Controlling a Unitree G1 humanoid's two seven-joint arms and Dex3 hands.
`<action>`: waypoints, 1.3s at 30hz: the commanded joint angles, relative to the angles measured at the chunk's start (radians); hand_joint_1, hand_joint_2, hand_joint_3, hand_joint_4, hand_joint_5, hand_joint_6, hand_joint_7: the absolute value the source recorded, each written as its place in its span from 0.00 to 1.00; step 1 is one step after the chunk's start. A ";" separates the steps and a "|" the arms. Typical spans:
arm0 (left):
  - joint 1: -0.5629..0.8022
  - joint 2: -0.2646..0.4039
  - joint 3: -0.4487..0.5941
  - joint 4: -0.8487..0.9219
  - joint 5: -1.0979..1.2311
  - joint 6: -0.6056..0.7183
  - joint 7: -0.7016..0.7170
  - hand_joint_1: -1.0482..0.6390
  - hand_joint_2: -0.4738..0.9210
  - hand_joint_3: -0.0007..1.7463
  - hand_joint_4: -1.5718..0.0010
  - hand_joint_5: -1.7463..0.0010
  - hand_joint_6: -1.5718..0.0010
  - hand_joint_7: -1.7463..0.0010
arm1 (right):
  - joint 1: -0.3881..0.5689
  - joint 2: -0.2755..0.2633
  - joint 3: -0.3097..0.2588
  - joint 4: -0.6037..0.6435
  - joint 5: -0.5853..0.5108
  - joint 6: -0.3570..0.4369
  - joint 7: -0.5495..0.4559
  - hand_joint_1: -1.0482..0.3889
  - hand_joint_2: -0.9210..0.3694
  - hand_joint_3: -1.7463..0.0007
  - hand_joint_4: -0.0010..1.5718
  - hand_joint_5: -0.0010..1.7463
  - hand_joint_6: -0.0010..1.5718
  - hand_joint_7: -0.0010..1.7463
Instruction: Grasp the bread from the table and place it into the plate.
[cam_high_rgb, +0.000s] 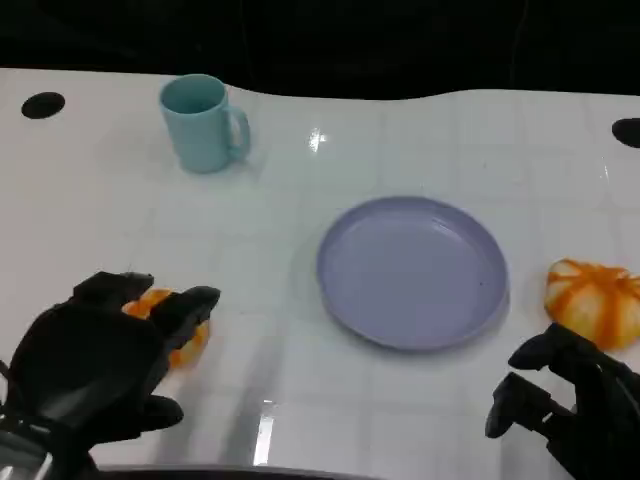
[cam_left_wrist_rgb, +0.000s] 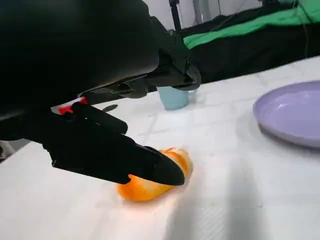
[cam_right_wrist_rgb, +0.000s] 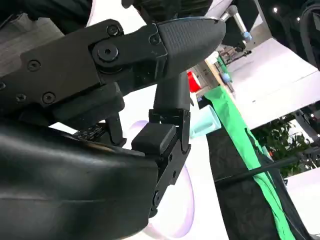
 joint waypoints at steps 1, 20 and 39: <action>-0.033 0.008 -0.026 -0.003 0.077 0.069 -0.067 0.28 0.95 0.00 0.93 0.97 0.87 1.00 | 0.004 -0.004 -0.005 -0.003 0.001 0.000 0.000 0.36 0.00 0.90 0.46 0.89 0.50 0.62; -0.360 0.032 -0.196 0.499 0.053 0.109 -0.080 0.31 0.95 0.00 0.96 1.00 0.93 1.00 | -0.003 -0.003 -0.011 0.004 -0.005 0.001 0.001 0.36 0.00 0.90 0.47 0.90 0.51 0.62; -0.633 -0.012 -0.384 1.048 -0.056 0.067 0.101 0.27 0.96 0.01 0.94 1.00 0.90 0.99 | 0.001 0.001 -0.013 0.010 -0.004 -0.011 0.014 0.37 0.00 0.89 0.47 0.89 0.50 0.63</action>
